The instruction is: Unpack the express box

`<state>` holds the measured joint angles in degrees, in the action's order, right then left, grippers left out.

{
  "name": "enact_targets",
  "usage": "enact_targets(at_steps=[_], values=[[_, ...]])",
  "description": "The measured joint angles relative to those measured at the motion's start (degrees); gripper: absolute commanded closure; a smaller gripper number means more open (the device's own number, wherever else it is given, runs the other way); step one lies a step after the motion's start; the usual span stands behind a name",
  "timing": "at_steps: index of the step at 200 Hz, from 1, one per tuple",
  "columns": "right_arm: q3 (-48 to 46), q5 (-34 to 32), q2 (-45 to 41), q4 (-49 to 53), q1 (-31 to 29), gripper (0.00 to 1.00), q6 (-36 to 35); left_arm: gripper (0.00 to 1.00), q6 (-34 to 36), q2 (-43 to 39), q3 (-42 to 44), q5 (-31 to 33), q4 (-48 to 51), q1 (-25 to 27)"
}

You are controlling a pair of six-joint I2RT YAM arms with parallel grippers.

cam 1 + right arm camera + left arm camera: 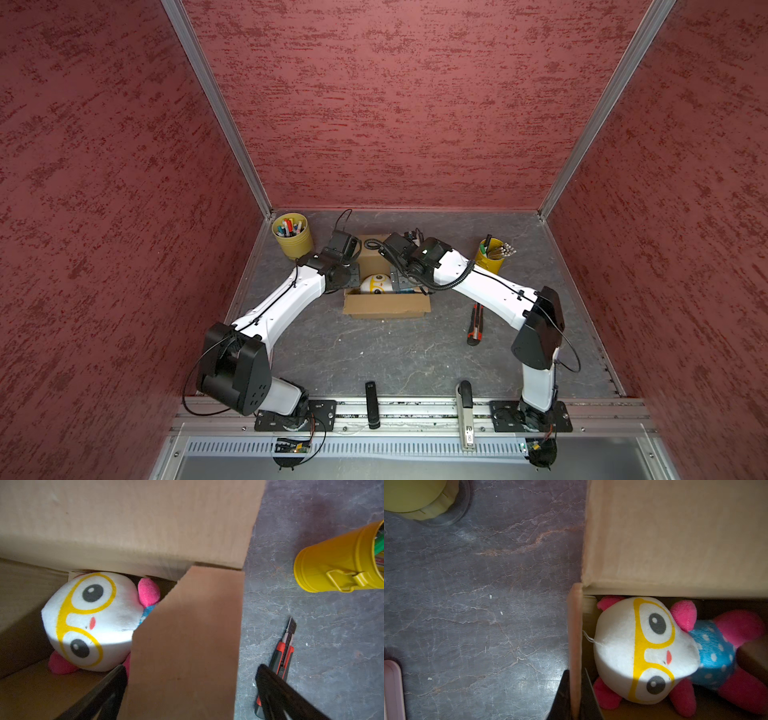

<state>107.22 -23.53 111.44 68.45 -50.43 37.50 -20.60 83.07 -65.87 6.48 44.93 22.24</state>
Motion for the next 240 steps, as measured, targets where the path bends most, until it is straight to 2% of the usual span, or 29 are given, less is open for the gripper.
enact_targets(at_steps=[71,121,177,240], values=[[2.3,-4.2,-0.1,3.9,0.8,0.01,0.0,0.95,0.0,-0.1,0.1,0.0,-0.3,0.3],[0.4,-5.4,-4.7,4.3,2.6,0.01,0.0,0.95,0.5,0.1,0.1,0.8,-0.4,0.3],[-6.7,-6.4,-10.4,3.8,6.2,0.01,0.0,0.95,0.7,0.3,0.1,1.3,-0.7,0.3],[-16.9,-4.1,-14.0,-2.4,9.4,0.01,-0.7,0.95,1.0,1.5,-1.1,2.0,-0.1,0.9]])
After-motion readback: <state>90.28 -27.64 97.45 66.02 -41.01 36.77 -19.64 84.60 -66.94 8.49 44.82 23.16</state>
